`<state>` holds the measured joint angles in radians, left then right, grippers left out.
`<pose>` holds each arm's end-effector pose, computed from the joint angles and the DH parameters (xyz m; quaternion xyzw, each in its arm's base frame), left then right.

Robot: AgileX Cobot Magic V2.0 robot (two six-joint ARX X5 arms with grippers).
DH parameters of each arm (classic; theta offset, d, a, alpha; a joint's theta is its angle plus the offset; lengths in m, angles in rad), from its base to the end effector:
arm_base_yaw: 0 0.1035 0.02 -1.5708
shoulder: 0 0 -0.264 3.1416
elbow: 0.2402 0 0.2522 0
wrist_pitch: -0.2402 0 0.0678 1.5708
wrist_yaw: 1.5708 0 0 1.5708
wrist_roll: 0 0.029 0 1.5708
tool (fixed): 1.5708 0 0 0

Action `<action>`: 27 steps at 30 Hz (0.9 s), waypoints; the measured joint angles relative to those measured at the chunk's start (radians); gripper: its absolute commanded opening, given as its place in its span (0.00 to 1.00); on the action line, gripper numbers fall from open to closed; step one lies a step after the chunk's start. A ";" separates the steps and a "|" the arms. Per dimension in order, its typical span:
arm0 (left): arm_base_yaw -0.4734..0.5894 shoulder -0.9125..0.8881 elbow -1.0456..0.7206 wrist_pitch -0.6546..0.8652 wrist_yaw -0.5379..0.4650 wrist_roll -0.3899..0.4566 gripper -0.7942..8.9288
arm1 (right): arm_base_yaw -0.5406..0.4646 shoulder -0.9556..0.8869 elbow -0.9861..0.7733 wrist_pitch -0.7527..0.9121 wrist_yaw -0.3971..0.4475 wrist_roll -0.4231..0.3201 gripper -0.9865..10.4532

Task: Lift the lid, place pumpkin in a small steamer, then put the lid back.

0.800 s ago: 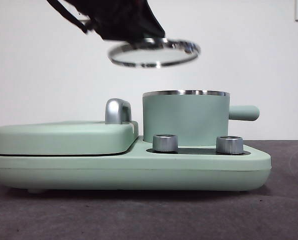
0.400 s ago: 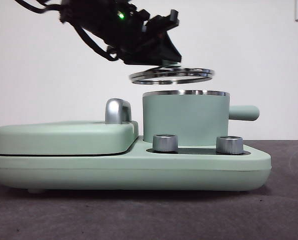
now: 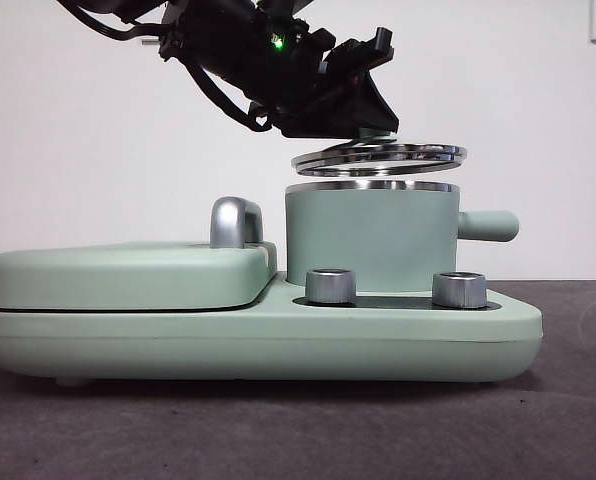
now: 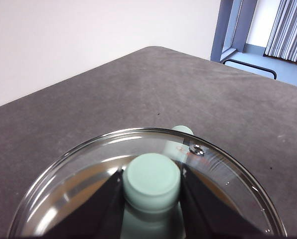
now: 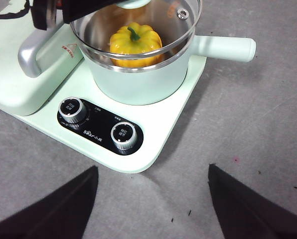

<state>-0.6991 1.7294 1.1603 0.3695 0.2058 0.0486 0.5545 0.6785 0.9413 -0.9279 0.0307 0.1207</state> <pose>0.2983 -0.2585 0.2637 0.0461 0.0860 -0.4372 0.8940 0.0953 0.0580 0.3310 -0.0389 0.3268 0.2254 0.9170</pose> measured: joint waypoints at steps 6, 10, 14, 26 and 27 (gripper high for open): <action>0.000 0.000 0.000 -0.048 0.000 0.029 0.10 | 0.000 0.000 0.000 0.000 0.000 0.000 0.38; 0.000 0.000 0.000 -0.044 0.000 0.043 0.10 | 0.000 0.000 0.000 0.000 0.000 0.000 0.38; 0.000 0.016 0.000 -0.029 0.001 0.053 0.10 | 0.000 0.000 0.000 0.000 0.000 0.000 0.38; 0.005 0.023 0.004 -0.026 -0.005 0.052 0.10 | 0.000 0.000 0.000 0.000 0.000 0.000 0.38; 0.006 0.023 0.004 -0.026 -0.006 0.052 0.10 | 0.000 0.000 0.000 0.000 0.000 0.000 0.38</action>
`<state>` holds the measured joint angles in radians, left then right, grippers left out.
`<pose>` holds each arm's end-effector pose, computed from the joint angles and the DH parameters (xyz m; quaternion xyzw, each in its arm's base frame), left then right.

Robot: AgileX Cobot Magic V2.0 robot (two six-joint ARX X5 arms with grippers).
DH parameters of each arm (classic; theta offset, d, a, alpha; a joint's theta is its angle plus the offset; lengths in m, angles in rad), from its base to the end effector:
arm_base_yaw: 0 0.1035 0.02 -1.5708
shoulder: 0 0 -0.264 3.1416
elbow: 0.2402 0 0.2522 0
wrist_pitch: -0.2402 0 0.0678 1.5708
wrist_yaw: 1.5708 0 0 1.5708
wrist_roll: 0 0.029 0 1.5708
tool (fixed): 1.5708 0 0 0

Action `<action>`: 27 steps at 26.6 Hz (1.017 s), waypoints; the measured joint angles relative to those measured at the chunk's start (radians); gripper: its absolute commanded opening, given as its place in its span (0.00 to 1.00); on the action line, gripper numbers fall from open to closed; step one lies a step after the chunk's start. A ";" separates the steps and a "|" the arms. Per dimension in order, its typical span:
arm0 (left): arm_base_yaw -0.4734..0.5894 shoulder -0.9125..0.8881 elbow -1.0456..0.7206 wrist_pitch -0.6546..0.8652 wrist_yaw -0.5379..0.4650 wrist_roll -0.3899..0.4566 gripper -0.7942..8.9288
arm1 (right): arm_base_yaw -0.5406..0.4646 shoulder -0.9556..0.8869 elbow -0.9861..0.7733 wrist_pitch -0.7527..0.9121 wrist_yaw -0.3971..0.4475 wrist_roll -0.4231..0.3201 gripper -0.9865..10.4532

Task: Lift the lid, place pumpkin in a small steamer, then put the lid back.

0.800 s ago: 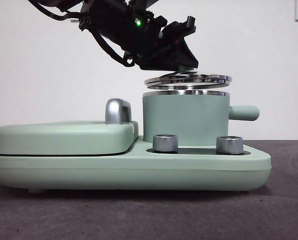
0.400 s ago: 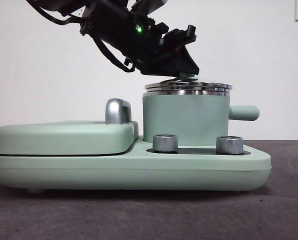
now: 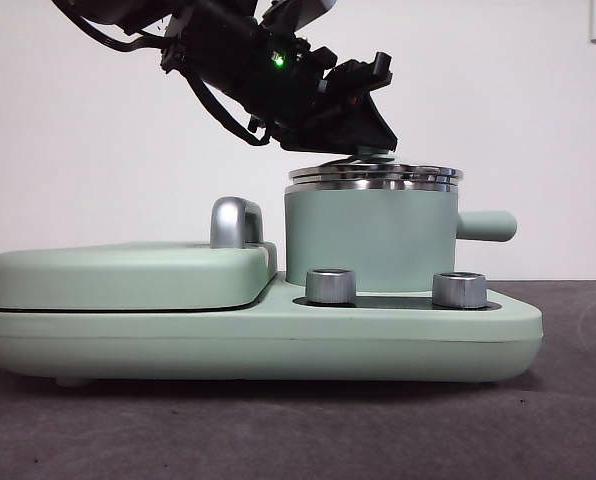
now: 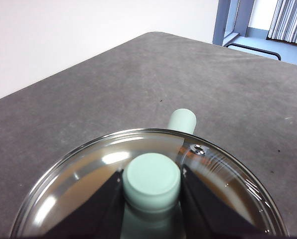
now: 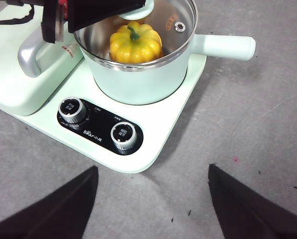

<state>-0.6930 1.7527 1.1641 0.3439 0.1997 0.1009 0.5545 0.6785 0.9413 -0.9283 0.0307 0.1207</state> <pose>0.3026 -0.2588 0.2537 0.0749 0.0966 -0.4339 0.8926 0.0953 0.0580 0.3310 -0.0390 0.3269 0.2254 0.9169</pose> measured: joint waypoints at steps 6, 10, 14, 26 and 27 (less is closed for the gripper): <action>0.013 0.002 0.000 0.003 -0.022 0.004 0.10 | 0.000 0.000 0.000 0.000 0.000 0.000 0.38; 0.014 0.002 0.000 0.002 -0.018 -0.001 0.10 | 0.000 0.000 0.000 0.000 0.000 0.000 0.38; 0.011 0.002 0.000 0.000 0.000 -0.022 0.10 | 0.000 0.000 0.000 0.000 0.000 0.000 0.38; 0.007 0.011 0.007 -0.009 0.009 -0.038 0.18 | 0.000 0.000 0.000 0.000 0.000 0.000 0.38; 0.007 0.012 0.008 -0.011 0.009 -0.038 0.23 | 0.000 0.000 0.000 0.000 0.000 0.000 0.38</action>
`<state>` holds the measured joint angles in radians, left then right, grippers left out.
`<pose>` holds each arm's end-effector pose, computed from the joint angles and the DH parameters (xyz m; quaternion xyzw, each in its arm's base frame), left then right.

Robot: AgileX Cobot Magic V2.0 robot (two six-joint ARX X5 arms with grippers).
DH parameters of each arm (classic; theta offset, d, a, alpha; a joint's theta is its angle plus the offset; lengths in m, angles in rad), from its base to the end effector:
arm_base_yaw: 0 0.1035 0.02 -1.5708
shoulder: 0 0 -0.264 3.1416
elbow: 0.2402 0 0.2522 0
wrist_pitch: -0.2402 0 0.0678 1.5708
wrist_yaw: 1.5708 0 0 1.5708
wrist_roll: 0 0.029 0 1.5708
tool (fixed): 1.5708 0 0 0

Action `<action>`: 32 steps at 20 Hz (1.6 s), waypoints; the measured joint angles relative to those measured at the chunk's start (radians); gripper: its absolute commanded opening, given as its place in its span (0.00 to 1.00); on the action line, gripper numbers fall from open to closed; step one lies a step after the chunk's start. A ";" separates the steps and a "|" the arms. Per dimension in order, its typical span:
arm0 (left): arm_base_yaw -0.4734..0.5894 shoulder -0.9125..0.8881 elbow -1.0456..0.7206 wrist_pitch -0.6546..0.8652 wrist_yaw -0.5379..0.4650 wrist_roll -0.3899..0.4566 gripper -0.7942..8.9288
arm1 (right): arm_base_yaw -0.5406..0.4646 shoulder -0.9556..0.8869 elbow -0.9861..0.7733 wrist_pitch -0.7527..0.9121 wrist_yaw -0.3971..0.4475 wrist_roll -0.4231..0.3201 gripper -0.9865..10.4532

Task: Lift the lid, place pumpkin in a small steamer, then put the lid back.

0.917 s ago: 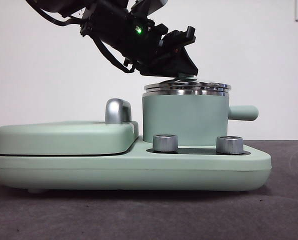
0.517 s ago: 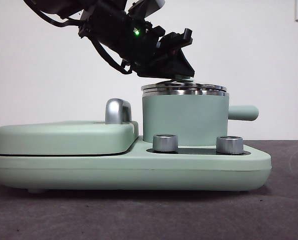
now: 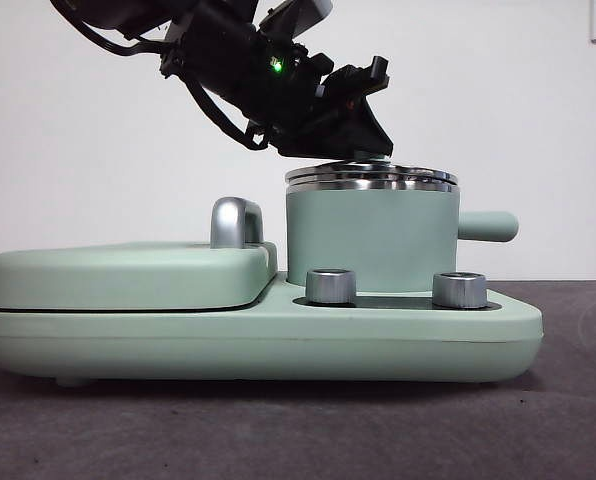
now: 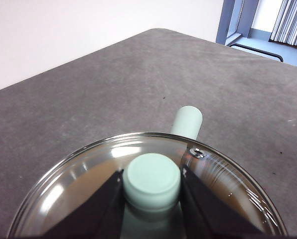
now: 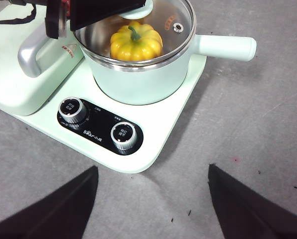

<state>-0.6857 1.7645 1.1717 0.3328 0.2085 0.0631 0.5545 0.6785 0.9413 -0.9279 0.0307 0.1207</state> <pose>0.3061 -0.2582 0.2507 0.0588 0.1124 -0.4325 0.8927 0.0953 0.0580 0.3310 -0.0389 0.3268 0.2254 0.9170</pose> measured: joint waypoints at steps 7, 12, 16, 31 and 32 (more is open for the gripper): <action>0.000 -0.020 0.002 -0.055 0.004 -0.001 0.35 | 0.000 0.000 0.000 0.000 0.000 0.000 0.38; 0.005 -0.135 0.002 -0.182 0.004 -0.002 0.37 | 0.000 0.000 0.000 0.000 0.000 0.000 0.38; 0.024 -0.283 0.002 -0.453 0.004 -0.055 0.37 | 0.000 0.000 0.000 0.000 0.000 0.000 0.38; 0.051 -0.913 -0.264 -0.997 -0.283 -0.264 0.37 | 0.000 0.000 0.000 0.014 -0.004 0.000 0.38; 0.051 -0.957 -0.301 -1.002 -0.286 -0.277 0.37 | 0.000 0.000 0.000 0.024 -0.004 0.000 0.38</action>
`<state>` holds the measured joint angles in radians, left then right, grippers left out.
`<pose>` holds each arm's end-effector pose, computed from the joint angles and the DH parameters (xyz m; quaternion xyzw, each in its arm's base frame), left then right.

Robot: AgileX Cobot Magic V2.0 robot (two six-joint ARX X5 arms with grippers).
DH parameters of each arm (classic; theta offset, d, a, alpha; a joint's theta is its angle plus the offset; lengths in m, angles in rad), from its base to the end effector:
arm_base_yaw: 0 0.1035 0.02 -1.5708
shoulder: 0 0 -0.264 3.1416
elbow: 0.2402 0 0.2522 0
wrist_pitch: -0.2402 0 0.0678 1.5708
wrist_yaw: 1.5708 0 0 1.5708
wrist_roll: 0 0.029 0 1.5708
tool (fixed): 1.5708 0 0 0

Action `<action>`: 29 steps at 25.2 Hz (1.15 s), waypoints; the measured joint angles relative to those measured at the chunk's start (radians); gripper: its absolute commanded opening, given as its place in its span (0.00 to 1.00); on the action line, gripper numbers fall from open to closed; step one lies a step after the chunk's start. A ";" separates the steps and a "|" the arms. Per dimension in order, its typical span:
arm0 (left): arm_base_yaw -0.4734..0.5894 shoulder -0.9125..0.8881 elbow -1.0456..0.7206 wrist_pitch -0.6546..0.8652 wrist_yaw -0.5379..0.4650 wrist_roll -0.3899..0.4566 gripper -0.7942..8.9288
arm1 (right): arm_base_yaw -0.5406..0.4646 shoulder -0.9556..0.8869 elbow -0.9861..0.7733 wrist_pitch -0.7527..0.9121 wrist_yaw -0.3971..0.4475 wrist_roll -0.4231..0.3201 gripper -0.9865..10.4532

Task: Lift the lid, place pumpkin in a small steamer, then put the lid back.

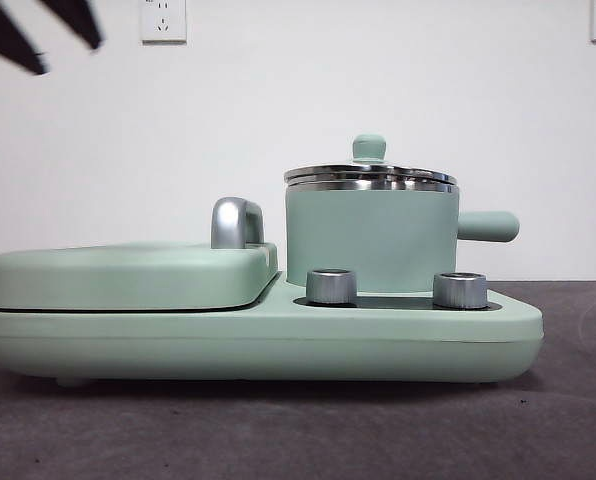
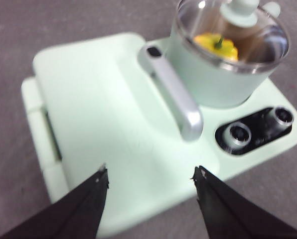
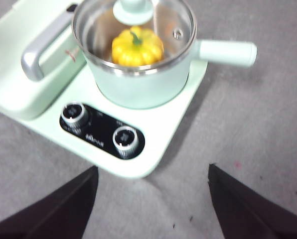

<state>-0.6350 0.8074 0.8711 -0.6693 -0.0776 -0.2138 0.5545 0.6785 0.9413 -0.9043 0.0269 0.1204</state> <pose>0.1282 -0.0917 0.3147 0.0055 0.3059 -0.2313 0.9235 0.0965 0.0588 0.3328 -0.0351 0.3164 0.2288 0.9199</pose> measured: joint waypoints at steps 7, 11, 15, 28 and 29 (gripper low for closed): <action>0.000 -0.203 -0.102 -0.063 -0.014 -0.064 0.37 | 0.000 0.000 0.000 0.026 -0.001 0.000 0.38; 0.000 -0.241 -0.102 -0.071 -0.014 -0.060 0.11 | 0.000 0.000 0.000 0.026 -0.004 0.001 0.10; 0.000 -0.258 -0.102 -0.067 -0.014 -0.061 0.09 | 0.000 0.000 0.000 0.026 -0.002 0.000 0.11; 0.000 -0.271 -0.102 -0.071 -0.015 -0.060 0.09 | 0.000 0.000 0.000 0.035 -0.001 0.000 0.11; 0.000 -0.271 -0.102 -0.071 -0.015 -0.060 0.09 | 0.000 0.000 0.000 0.035 -0.001 0.000 0.11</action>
<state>-0.6350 0.5362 0.7692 -0.7399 -0.0925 -0.2741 0.5545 0.6785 0.9413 -0.8692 0.0261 0.1204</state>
